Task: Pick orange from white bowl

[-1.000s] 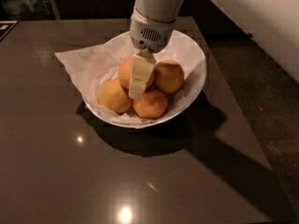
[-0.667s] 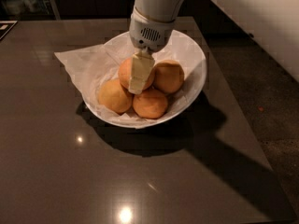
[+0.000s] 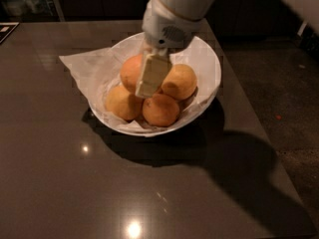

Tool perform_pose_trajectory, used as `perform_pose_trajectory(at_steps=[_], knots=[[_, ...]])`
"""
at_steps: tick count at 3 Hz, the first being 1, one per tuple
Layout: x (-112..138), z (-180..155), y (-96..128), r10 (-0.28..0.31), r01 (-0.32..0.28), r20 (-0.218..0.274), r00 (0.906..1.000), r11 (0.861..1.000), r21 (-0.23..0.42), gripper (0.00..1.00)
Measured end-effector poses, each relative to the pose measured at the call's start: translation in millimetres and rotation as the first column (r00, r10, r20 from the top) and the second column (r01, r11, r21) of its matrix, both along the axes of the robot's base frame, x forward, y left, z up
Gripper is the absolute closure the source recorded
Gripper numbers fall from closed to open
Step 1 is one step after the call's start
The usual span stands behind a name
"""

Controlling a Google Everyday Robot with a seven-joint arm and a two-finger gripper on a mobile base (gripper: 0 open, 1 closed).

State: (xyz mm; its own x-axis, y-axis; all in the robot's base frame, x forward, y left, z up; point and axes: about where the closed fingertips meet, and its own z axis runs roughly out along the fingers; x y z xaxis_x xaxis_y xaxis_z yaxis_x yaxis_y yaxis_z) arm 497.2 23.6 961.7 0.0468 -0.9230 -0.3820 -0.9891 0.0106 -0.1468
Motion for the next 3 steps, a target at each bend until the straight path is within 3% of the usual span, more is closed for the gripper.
perform_pose_trajectory(at_steps=[1,2,3], knots=[[-31,34,-11,0.073,-0.084,0.090,0.9932,0.988,0.129,1.00],[-75,68,-18,0.161,-0.193,0.167,0.9727,0.961,0.200,1.00],[-112,93,-23,0.198,-0.249,0.237,0.9512,0.945,0.210,1.00]])
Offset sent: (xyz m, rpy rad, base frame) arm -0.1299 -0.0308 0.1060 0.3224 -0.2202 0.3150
